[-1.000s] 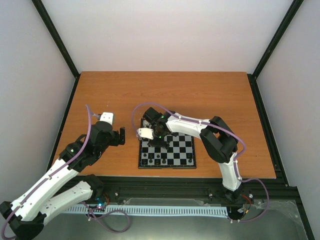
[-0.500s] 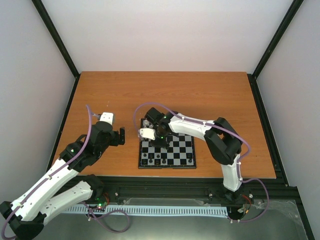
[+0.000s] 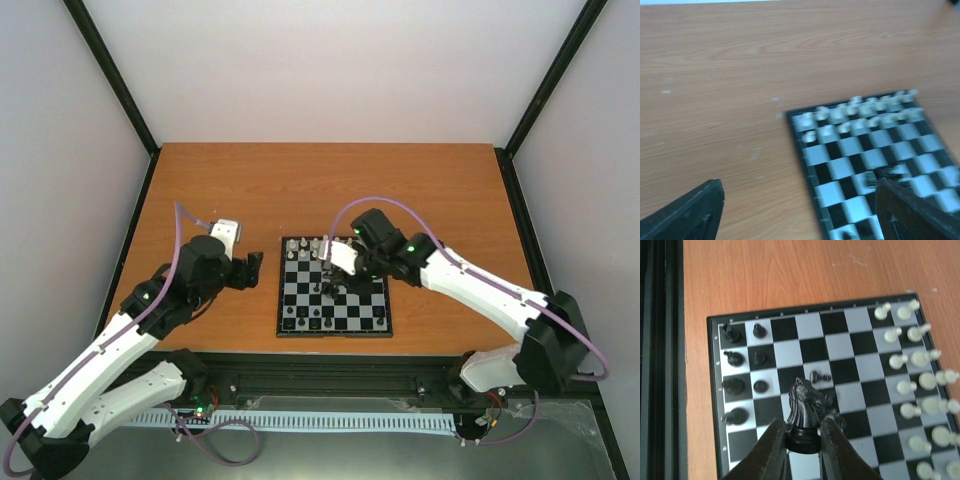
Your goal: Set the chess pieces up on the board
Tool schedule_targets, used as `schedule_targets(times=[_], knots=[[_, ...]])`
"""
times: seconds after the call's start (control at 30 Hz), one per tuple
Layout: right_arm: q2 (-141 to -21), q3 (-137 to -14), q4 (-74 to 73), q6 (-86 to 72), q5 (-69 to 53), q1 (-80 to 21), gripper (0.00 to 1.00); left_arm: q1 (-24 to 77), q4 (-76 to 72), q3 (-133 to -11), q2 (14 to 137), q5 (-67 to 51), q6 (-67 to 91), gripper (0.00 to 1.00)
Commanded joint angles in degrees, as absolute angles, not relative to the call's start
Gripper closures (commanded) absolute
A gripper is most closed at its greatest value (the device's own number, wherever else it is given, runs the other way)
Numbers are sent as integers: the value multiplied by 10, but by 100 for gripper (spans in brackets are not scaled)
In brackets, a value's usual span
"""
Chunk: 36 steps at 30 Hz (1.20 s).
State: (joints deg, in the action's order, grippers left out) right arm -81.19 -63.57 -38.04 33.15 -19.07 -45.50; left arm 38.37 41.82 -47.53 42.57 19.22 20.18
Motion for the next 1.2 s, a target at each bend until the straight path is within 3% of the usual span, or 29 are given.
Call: schedule_targets(times=[0.0,0.13,0.37,0.63,0.9,1.17], knots=[[-720,-565,-313,295,-227,-410,93,380,320,-508,472,-15,239,18],[-651,-513,-272,279,-280,-343,93,379,135,-462,527,-178,335,22],[-649,-516,-284,275,-341,-289,91,381,-66,-438,626,-287,437,28],[-654,-519,-284,274,-352,-288,87,406,-97,-458,691,-293,471,34],[-654,-519,-283,273,-349,-288,87,433,-111,-496,764,-314,492,59],[-661,-518,-284,278,-351,-288,87,444,-119,-503,789,-317,493,73]])
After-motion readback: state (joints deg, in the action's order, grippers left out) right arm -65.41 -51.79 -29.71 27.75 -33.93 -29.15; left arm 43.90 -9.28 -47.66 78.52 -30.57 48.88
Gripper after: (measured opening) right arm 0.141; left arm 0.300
